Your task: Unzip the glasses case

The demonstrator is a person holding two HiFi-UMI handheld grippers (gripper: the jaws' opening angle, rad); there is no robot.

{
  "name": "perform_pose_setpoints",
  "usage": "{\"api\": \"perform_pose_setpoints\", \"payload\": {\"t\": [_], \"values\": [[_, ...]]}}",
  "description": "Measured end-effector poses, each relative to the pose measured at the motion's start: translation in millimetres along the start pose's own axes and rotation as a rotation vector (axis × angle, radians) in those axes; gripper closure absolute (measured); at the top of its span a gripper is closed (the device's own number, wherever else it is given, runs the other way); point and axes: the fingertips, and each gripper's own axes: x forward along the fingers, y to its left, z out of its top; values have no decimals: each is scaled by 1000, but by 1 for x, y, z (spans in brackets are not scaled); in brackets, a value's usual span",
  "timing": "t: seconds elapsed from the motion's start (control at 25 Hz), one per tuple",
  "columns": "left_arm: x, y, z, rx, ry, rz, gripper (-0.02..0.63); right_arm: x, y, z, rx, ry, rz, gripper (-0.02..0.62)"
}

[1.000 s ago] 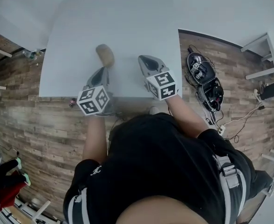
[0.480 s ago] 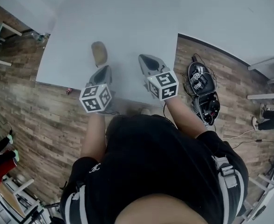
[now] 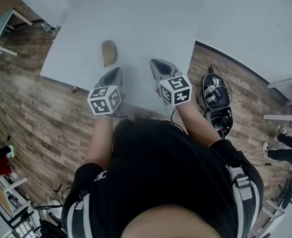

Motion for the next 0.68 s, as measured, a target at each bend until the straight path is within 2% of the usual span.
{"api": "perform_pose_setpoints", "payload": {"t": [0.32,0.48,0.68], "values": [[-2,-3,-3,-3,-22,49,603,0,3,-12,-34,33,52,583],[-3,2,-9,3,4,87,603,2,7,-12,-37,35,69,583],[-1,2,-20,-31,31,94,603,5,10,-17,-48,53,93,581]]}}
